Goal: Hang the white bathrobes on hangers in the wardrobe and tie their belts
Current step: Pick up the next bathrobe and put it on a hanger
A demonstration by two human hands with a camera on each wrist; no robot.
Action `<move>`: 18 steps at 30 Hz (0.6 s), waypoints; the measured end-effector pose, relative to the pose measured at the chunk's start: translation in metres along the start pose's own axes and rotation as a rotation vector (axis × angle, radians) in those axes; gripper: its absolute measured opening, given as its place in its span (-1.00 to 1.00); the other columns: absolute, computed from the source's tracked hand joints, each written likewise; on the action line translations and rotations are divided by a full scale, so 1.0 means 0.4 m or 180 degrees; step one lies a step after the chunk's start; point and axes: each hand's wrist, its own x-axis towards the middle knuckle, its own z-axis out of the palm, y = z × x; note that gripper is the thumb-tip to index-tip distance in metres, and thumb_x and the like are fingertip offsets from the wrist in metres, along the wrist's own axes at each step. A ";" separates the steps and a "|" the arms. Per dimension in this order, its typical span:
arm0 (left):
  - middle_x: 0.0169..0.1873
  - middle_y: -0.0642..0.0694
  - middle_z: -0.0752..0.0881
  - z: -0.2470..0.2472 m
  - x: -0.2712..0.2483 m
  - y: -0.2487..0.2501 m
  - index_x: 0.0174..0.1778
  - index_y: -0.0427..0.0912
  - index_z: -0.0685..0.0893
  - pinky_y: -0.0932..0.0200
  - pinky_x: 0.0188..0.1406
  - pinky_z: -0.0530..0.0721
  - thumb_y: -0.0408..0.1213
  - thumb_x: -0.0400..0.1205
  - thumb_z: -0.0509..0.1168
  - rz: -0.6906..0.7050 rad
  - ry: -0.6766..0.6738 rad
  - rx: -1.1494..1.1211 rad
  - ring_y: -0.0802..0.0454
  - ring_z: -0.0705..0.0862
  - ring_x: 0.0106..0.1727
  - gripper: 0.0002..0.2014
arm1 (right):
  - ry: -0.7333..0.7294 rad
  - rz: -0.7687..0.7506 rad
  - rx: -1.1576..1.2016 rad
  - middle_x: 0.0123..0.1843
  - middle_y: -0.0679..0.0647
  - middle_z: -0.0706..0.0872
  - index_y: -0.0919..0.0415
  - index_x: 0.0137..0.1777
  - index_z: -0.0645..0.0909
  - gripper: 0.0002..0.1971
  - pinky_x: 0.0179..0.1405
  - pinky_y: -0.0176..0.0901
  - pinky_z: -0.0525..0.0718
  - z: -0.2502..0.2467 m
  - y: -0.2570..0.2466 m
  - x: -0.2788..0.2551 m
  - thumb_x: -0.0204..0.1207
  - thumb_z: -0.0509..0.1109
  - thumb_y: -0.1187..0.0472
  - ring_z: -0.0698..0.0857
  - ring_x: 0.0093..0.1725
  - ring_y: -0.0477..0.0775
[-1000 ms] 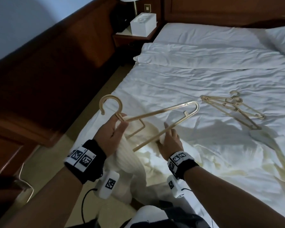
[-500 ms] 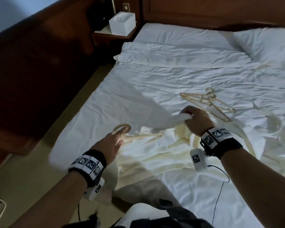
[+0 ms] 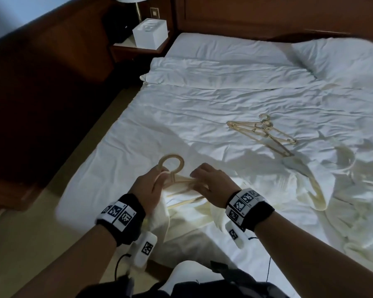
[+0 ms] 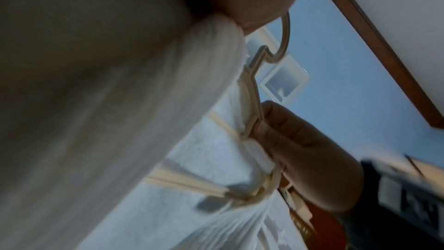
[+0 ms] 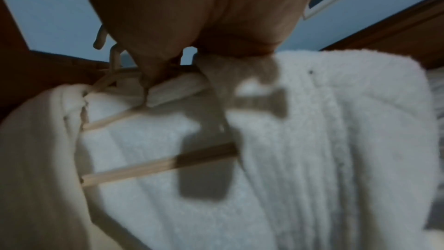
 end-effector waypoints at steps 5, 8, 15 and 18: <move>-0.38 0.07 0.60 0.002 0.000 -0.032 -0.13 -0.09 0.56 0.15 -0.26 0.46 -0.03 0.67 0.07 -0.0383 0.0386 -0.0066 0.03 0.57 -0.27 -0.74 | 0.0118 -0.0365 -0.0281 0.17 0.03 0.58 -0.01 0.34 0.41 -0.71 -0.24 0.00 0.68 0.021 0.016 -0.010 0.65 0.29 0.11 0.70 -0.22 0.21; -0.28 0.01 0.64 -0.005 0.011 -0.040 -0.05 -0.14 0.63 0.19 -0.22 0.45 -0.23 0.73 0.14 -0.0695 0.0645 -0.0397 0.06 0.58 -0.20 -0.83 | 0.0624 -0.0292 -0.0479 0.18 0.13 0.59 0.05 0.27 0.30 -0.55 -0.43 -0.04 0.60 0.027 0.028 -0.031 0.49 0.43 0.27 0.65 -0.39 0.29; -0.30 -0.07 0.67 -0.012 0.050 -0.034 -0.17 0.04 0.58 0.05 -0.21 0.61 -0.41 0.61 0.21 -0.1082 0.0895 -0.1220 -0.04 0.61 -0.26 -0.79 | 0.0446 -0.0528 -0.1001 0.22 0.04 0.48 0.02 0.11 0.44 -0.19 -0.54 -0.22 0.48 0.020 0.032 -0.067 -0.13 0.71 0.44 0.66 -0.37 0.11; -0.40 -0.04 0.68 -0.009 0.058 -0.023 -0.42 0.04 0.63 0.06 -0.06 0.60 -0.48 0.46 0.16 -0.0642 0.0334 -0.0999 -0.02 0.63 -0.24 -0.68 | 0.0527 -0.0570 -0.1081 0.24 0.06 0.50 -0.04 0.15 0.48 -0.21 -0.48 -0.21 0.56 0.000 0.020 -0.067 -0.08 0.66 0.46 0.69 -0.31 0.09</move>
